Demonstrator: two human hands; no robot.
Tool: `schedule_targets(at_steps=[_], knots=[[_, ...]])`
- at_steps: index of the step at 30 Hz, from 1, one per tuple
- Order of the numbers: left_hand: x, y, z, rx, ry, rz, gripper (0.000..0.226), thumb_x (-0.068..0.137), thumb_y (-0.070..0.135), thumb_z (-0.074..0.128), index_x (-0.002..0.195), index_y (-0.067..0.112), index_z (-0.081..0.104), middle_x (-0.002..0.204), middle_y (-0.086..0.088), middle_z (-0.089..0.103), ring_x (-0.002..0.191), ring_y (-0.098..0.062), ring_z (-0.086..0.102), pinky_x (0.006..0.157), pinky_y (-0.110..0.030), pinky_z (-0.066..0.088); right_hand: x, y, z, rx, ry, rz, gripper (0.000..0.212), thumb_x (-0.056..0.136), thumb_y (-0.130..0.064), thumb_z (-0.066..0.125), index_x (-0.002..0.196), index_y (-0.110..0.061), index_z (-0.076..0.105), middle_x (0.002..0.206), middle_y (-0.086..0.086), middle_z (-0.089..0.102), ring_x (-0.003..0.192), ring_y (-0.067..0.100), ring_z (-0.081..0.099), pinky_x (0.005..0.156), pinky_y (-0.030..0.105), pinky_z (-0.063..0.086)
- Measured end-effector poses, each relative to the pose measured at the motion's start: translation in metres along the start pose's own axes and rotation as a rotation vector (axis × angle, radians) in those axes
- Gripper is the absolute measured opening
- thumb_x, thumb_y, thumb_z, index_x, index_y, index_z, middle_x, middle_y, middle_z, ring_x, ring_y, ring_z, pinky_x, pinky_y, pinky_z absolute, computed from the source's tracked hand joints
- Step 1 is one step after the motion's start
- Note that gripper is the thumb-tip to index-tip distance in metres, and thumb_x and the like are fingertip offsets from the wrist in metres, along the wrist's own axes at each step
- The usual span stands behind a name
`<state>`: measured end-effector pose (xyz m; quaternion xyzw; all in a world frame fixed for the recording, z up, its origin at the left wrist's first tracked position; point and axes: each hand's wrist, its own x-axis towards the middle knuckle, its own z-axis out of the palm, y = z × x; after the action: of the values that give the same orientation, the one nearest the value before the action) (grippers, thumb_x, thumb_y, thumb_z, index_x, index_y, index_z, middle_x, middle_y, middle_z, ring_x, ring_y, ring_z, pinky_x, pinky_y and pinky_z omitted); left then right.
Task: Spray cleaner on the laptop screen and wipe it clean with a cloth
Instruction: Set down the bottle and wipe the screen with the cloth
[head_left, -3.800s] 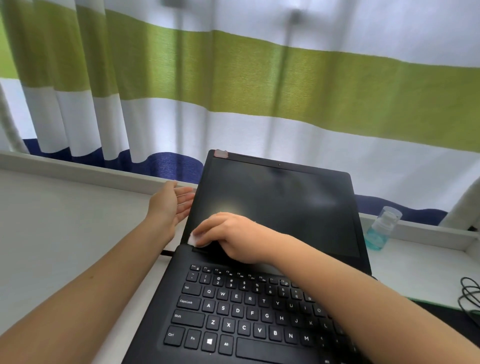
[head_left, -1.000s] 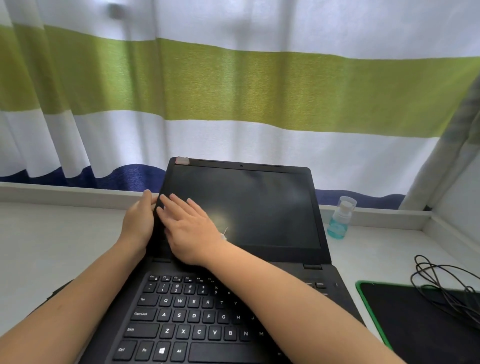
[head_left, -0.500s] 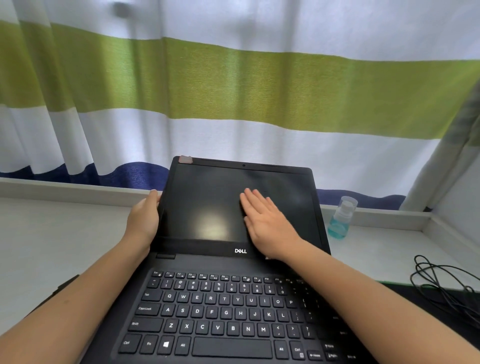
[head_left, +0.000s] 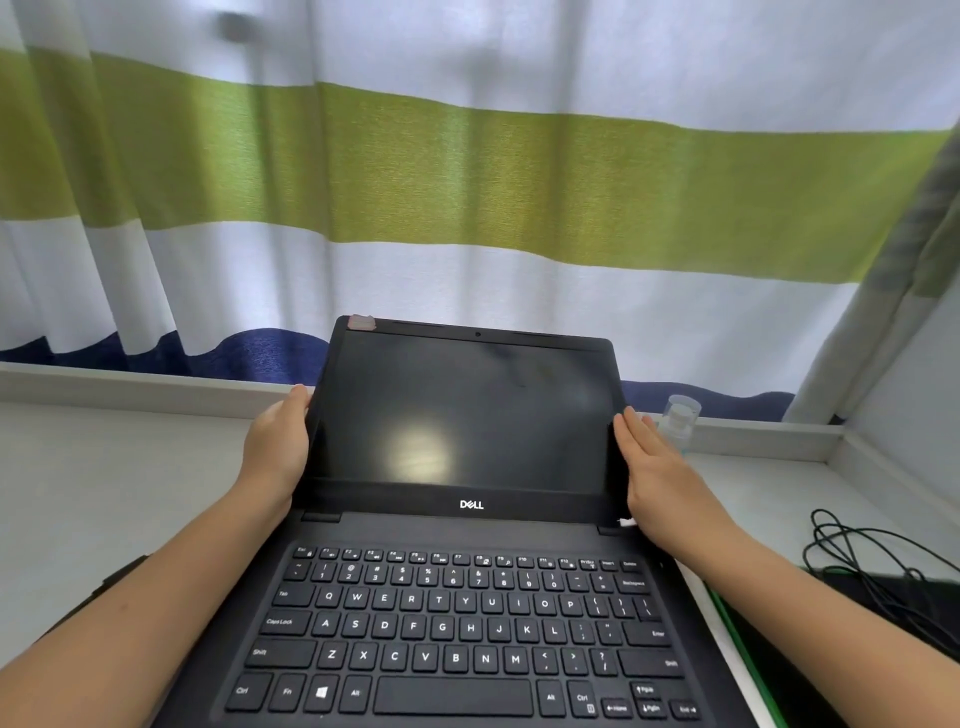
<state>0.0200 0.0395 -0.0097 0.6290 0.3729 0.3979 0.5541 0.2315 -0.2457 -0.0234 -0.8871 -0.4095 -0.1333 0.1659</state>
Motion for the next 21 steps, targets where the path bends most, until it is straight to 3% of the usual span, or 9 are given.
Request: schedule_targets(at_steps=[2,5,7,9,11,15,18,21], knots=[[0.000,0.000,0.001,-0.007,0.023,0.003,0.043,0.074,0.050,0.037,0.078,0.024,0.071,0.102,-0.005,0.071,0.101,-0.025,0.062,0.099,-0.045,0.045,0.001,-0.002,-0.007,-0.029,0.037,0.011,0.069,0.081,0.014,0.038,0.145,-0.005,0.020,0.156,0.009,0.013,0.144,0.024,0.011,0.112,0.028,0.018],[-0.001,0.001,0.005,-0.052,0.061,0.005,0.029,0.083,0.036,0.047,0.069,0.019,0.066,0.087,-0.002,0.066,0.086,-0.021,0.056,0.082,-0.035,0.046,0.015,-0.012,-0.009,-0.020,0.205,-0.074,0.066,0.068,0.023,0.048,0.132,0.007,0.041,0.143,0.023,0.040,0.129,0.036,0.043,0.106,0.034,0.033],[0.001,-0.003,0.007,-0.071,0.073,0.021,0.025,0.088,0.028,0.051,0.068,0.018,0.063,0.082,-0.002,0.061,0.082,-0.018,0.052,0.074,-0.031,0.044,0.026,-0.030,-0.007,0.044,0.247,-0.182,0.059,0.069,0.021,0.053,0.126,0.006,0.048,0.138,0.025,0.045,0.120,0.036,0.052,0.101,0.025,0.035],[0.005,-0.007,0.007,-0.082,0.070,0.039,0.025,0.090,0.026,0.053,0.069,0.019,0.065,0.083,-0.003,0.063,0.083,-0.017,0.053,0.078,-0.032,0.045,0.036,-0.059,-0.003,0.095,0.241,-0.289,0.057,0.070,0.019,0.055,0.125,0.004,0.050,0.139,0.024,0.045,0.119,0.033,0.054,0.101,0.021,0.031],[0.007,-0.009,0.007,-0.079,0.055,0.045,0.025,0.091,0.025,0.053,0.072,0.019,0.066,0.084,-0.004,0.064,0.084,-0.017,0.054,0.082,-0.033,0.045,0.044,-0.086,0.007,0.095,0.236,-0.408,0.056,0.069,0.017,0.054,0.123,0.005,0.052,0.137,0.024,0.047,0.117,0.031,0.056,0.099,0.025,0.037],[0.005,-0.007,0.010,-0.078,0.047,0.095,0.016,0.095,0.019,0.049,0.098,0.018,0.064,0.080,0.008,0.061,0.078,-0.009,0.054,0.071,-0.020,0.044,0.064,-0.133,0.028,0.102,0.135,-0.556,0.055,0.076,0.002,0.026,0.126,0.005,0.048,0.140,0.023,0.043,0.121,0.033,0.053,0.093,0.040,0.050],[0.004,-0.006,0.010,-0.086,0.044,0.083,0.021,0.095,0.018,0.048,0.105,0.011,0.066,0.093,-0.004,0.065,0.087,-0.016,0.056,0.079,-0.026,0.043,0.077,-0.157,0.033,0.136,0.112,-0.593,0.051,0.072,0.017,0.044,0.122,0.008,0.052,0.134,0.027,0.049,0.119,0.037,0.053,0.087,0.041,0.051],[0.006,-0.009,0.009,-0.083,0.055,0.078,0.025,0.095,0.017,0.048,0.107,0.006,0.066,0.099,-0.007,0.065,0.092,-0.018,0.057,0.082,-0.027,0.042,0.088,-0.169,0.036,0.144,0.154,-0.601,0.053,0.080,0.016,0.042,0.132,0.003,0.044,0.144,0.022,0.039,0.134,0.032,0.037,0.102,0.036,0.040]])
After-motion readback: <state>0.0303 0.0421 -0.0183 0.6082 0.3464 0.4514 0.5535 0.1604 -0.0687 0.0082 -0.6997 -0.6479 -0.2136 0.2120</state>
